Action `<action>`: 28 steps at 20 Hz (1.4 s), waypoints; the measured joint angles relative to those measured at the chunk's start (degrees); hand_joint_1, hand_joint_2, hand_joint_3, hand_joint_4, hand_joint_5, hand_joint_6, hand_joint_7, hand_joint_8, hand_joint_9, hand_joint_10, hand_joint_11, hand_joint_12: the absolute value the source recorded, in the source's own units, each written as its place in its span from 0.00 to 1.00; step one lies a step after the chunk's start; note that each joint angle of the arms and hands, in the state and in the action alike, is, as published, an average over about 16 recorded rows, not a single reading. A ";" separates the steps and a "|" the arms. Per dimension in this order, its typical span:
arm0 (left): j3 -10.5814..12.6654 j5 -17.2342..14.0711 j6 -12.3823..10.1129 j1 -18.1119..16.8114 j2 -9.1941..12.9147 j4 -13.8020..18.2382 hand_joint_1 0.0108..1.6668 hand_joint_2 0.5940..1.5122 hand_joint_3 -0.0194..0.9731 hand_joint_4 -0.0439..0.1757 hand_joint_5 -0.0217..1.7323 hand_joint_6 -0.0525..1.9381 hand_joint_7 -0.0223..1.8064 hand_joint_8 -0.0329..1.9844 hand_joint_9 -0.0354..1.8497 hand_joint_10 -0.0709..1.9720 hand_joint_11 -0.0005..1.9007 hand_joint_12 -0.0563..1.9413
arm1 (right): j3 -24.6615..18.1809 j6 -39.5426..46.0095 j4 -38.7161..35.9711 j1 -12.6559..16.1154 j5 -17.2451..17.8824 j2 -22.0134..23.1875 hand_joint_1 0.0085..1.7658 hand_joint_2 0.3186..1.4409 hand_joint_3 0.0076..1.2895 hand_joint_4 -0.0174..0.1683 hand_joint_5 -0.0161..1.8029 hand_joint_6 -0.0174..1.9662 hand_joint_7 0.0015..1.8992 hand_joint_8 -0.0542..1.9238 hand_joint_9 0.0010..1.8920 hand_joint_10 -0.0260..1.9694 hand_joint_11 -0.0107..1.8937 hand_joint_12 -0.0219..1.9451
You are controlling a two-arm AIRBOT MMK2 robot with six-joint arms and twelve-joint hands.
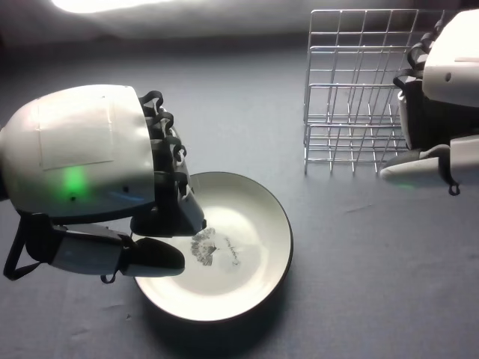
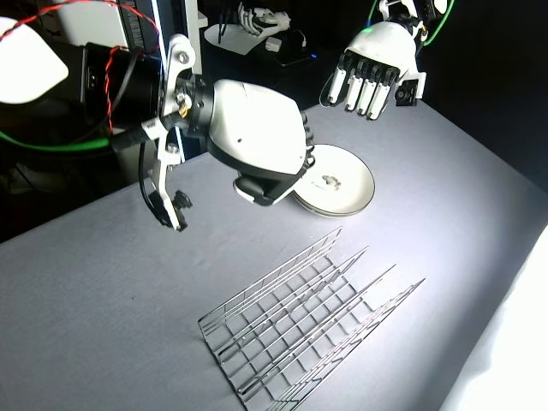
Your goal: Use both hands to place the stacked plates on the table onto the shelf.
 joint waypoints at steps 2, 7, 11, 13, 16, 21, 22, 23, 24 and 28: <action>0.06 -0.04 -0.27 0.01 0.00 0.31 0.13 0.55 0.05 0.39 0.30 0.40 0.31 0.34 0.30 0.37 0.27 0.40 | 0.01 -0.01 -0.13 -0.04 0.17 -0.02 0.08 0.74 0.03 0.11 0.46 0.43 0.43 0.43 0.44 0.43 0.46 0.41; 0.41 -0.31 -1.56 -0.09 0.00 1.64 0.09 0.52 0.05 0.31 0.20 0.27 0.21 0.23 0.20 0.25 0.18 0.27 | 0.06 -0.05 -0.67 -0.25 1.00 -0.07 0.05 0.73 0.02 0.11 0.31 0.29 0.28 0.30 0.29 0.29 0.31 0.27; 1.26 -0.74 -4.39 -0.85 0.00 4.78 0.02 0.48 0.05 0.19 0.07 0.10 0.08 0.07 0.08 0.10 0.06 0.10 | 0.29 -0.13 -1.41 -0.85 2.39 -0.24 0.02 0.70 0.02 0.11 0.14 0.12 0.13 0.13 0.13 0.12 0.14 0.10; 1.89 -1.14 -6.38 -1.43 -0.02 7.12 0.01 0.47 0.04 0.19 0.03 0.03 0.03 0.02 0.03 0.04 0.02 0.03 | 0.53 -0.15 -1.79 -1.28 3.32 -0.33 0.01 0.70 0.01 0.11 0.06 0.04 0.05 0.05 0.05 0.04 0.06 0.02; 2.92 -2.03 -9.75 -2.61 -0.19 12.06 0.01 0.45 0.04 0.18 0.02 0.02 0.02 0.01 0.03 0.04 0.01 0.02 | 1.07 -0.20 -2.34 -2.10 4.61 -0.43 0.01 0.70 0.01 0.11 0.02 0.02 0.01 0.04 0.01 0.02 0.01 0.01; 6.59 -4.55 -15.95 -4.71 -1.53 21.97 0.01 0.43 0.03 0.19 0.02 0.02 0.02 0.01 0.03 0.04 0.01 0.02 | 2.03 -0.31 -3.11 -3.89 6.58 -0.57 0.01 0.69 0.01 0.11 0.02 0.02 0.01 0.04 0.01 0.02 0.02 0.01; 7.62 -5.02 -17.12 -5.13 -1.96 24.06 0.01 0.43 0.03 0.19 0.02 0.02 0.02 0.01 0.03 0.04 0.01 0.02 | 2.22 -0.32 -3.27 -4.26 6.89 -0.60 0.01 0.69 0.01 0.11 0.02 0.02 0.01 0.04 0.01 0.02 0.02 0.01; 8.68 -5.50 -18.18 -5.48 -2.45 26.18 0.01 0.42 0.03 0.19 0.02 0.02 0.02 0.01 0.03 0.04 0.01 0.02 | 2.38 -0.34 -3.40 -4.61 7.16 -0.61 0.01 0.69 0.01 0.11 0.02 0.02 0.01 0.04 0.01 0.02 0.02 0.01; 9.75 -6.01 -19.08 -5.75 -2.97 28.23 0.01 0.42 0.03 0.20 0.02 0.02 0.02 0.01 0.03 0.04 0.01 0.02 | 2.54 -0.36 -3.50 -4.95 7.39 -0.60 0.01 0.69 0.01 0.11 0.02 0.02 0.01 0.04 0.01 0.02 0.02 0.01; 13.96 -8.01 -21.77 -6.55 -5.17 35.32 0.00 0.42 0.03 0.21 0.02 0.02 0.02 0.01 0.03 0.04 0.01 0.02 | 3.04 -0.41 -3.79 -6.11 7.93 -0.56 0.01 0.70 0.01 0.11 0.02 0.02 0.01 0.04 0.01 0.02 0.02 0.01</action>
